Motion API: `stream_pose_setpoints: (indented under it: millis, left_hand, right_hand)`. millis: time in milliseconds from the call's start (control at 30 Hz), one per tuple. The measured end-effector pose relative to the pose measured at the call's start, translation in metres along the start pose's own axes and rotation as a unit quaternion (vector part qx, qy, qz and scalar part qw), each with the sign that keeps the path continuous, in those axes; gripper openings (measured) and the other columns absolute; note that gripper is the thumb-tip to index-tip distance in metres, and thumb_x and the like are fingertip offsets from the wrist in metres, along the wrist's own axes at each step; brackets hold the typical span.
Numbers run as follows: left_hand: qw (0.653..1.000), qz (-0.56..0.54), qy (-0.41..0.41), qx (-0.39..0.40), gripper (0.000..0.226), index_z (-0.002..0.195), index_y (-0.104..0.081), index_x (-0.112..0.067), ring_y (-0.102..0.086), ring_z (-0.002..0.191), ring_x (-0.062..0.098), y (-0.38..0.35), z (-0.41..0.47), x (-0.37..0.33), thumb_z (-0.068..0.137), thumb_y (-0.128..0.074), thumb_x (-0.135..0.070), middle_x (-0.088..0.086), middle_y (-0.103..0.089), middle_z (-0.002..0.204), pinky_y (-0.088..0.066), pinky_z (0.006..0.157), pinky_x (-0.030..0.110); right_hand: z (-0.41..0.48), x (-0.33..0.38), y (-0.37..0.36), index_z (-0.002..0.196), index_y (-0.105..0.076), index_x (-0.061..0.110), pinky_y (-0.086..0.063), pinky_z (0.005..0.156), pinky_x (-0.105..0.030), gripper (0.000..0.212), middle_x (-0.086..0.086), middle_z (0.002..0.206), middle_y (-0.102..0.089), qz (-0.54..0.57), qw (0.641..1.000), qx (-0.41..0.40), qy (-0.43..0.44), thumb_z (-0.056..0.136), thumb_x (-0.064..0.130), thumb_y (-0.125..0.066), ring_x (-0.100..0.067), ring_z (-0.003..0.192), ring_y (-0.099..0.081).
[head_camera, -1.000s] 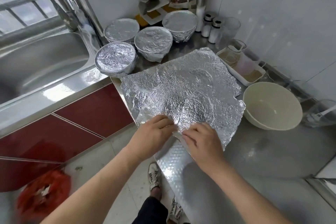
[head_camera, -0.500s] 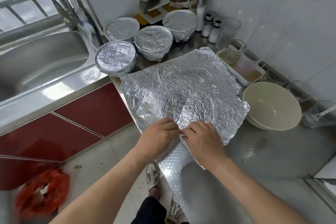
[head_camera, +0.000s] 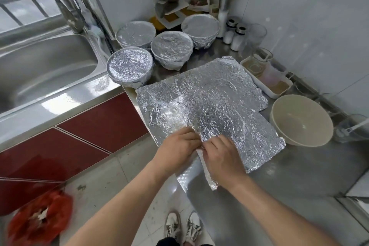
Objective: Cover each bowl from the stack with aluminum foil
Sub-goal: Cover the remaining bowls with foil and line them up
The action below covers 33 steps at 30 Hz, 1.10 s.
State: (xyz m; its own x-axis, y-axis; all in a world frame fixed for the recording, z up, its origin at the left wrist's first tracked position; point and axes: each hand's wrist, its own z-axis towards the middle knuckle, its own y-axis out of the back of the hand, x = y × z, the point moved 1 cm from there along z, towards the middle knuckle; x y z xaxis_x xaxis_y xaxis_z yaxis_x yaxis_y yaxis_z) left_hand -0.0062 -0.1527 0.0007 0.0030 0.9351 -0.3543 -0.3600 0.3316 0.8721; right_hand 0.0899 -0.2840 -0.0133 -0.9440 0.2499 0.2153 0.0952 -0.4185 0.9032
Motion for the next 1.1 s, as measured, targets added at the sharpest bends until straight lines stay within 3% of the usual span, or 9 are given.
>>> stream_pose_setpoints:
  millis: [100,200,333,433,533,700,833,967,1100]
  left_hand:
    - [1.0,-0.007,-0.01,0.003,0.022,0.081,-0.074,-0.011,-0.058,0.091,0.019,0.005,-0.003,0.007,0.088,-0.056,-0.02,0.0,-0.071,0.089,-0.049,0.081,0.028]
    - [0.999,-0.005,-0.003,0.032,0.013,0.082,-0.074,-0.011,-0.061,0.096,0.02,0.006,-0.004,0.016,0.084,-0.063,-0.017,0.002,-0.071,0.091,-0.05,0.086,0.031]
    - [0.998,0.005,0.052,0.037,0.02,0.098,-0.076,-0.01,-0.064,0.105,0.024,0.005,-0.015,0.015,0.079,-0.075,-0.015,0.001,-0.073,0.101,-0.05,0.096,0.031]
    - [0.997,-0.01,0.075,0.01,0.021,0.101,-0.076,-0.013,-0.062,0.104,0.021,0.009,-0.018,0.002,0.085,-0.064,-0.021,-0.001,-0.073,0.102,-0.049,0.093,0.027]
    - [0.997,-0.005,0.076,0.01,0.021,0.096,-0.077,-0.017,-0.062,0.097,0.02,0.004,-0.013,-0.009,0.088,-0.059,-0.025,-0.005,-0.072,0.097,-0.055,0.079,0.031]
    - [0.995,-0.013,0.092,0.02,0.021,0.091,-0.078,-0.022,-0.061,0.09,0.019,-0.009,-0.016,-0.009,0.074,-0.082,-0.009,-0.008,-0.071,0.091,-0.055,0.064,0.033]
    - [0.996,0.0,0.086,-0.016,0.028,0.083,-0.077,-0.02,-0.061,0.085,0.019,-0.009,-0.014,-0.013,0.066,-0.081,0.002,-0.007,-0.071,0.087,-0.049,0.07,0.025]
    - [0.997,0.015,0.068,-0.039,0.027,0.08,-0.075,-0.016,-0.06,0.086,0.02,-0.012,-0.013,-0.013,0.072,-0.057,0.003,-0.006,-0.071,0.087,-0.048,0.074,0.026]
    - [0.996,0.017,0.076,-0.047,0.029,0.081,-0.075,-0.015,-0.061,0.092,0.02,-0.014,-0.014,-0.011,0.075,-0.052,0.001,-0.005,-0.073,0.09,-0.05,0.077,0.026]
  right_hand:
    - [0.006,0.013,0.002,0.075,-0.059,0.014,-0.04,0.063,-0.033,0.021,-0.001,0.072,-0.054,0.017,0.999,-0.014,-0.028,0.092,0.017,-0.049,-0.021,0.069,-0.045]
    - [0.011,0.02,-0.005,0.076,-0.062,0.015,-0.039,0.063,-0.033,0.013,0.001,0.073,-0.057,0.034,0.997,-0.002,-0.071,0.089,0.014,-0.06,-0.021,0.069,-0.048]
    - [0.008,0.014,-0.002,0.09,-0.069,0.016,-0.044,0.07,-0.029,0.02,0.004,0.084,-0.061,0.14,0.982,0.035,-0.121,0.093,0.028,-0.053,-0.016,0.08,-0.051]
    - [0.002,0.0,0.011,0.091,-0.072,0.015,-0.042,0.071,-0.023,0.007,0.005,0.084,-0.06,0.184,0.975,0.021,-0.124,0.088,0.019,-0.067,-0.012,0.081,-0.05]
    - [-0.001,-0.014,0.012,0.088,-0.073,0.015,-0.042,0.07,-0.023,0.004,0.006,0.081,-0.06,0.172,0.98,0.044,-0.087,0.085,0.017,-0.071,-0.013,0.079,-0.05]
    - [0.001,-0.016,0.009,0.081,-0.072,0.014,-0.049,0.062,-0.031,0.007,0.004,0.076,-0.06,0.1,0.993,0.054,-0.005,0.079,0.019,-0.076,-0.017,0.072,-0.054]
    - [-0.002,-0.014,0.004,0.082,-0.069,0.015,-0.048,0.064,-0.032,0.009,0.003,0.078,-0.059,0.048,0.996,0.079,0.012,0.079,0.018,-0.077,-0.019,0.074,-0.053]
    - [0.0,-0.011,0.0,0.07,-0.063,0.013,-0.044,0.061,-0.032,0.017,0.0,0.071,-0.054,0.019,0.998,0.064,0.007,0.07,0.005,-0.078,-0.022,0.068,-0.05]
    - [0.004,-0.004,0.0,0.066,-0.059,0.012,-0.042,0.06,-0.032,0.023,-0.002,0.066,-0.05,0.011,0.999,0.043,0.002,0.066,-0.001,-0.078,-0.023,0.064,-0.047]
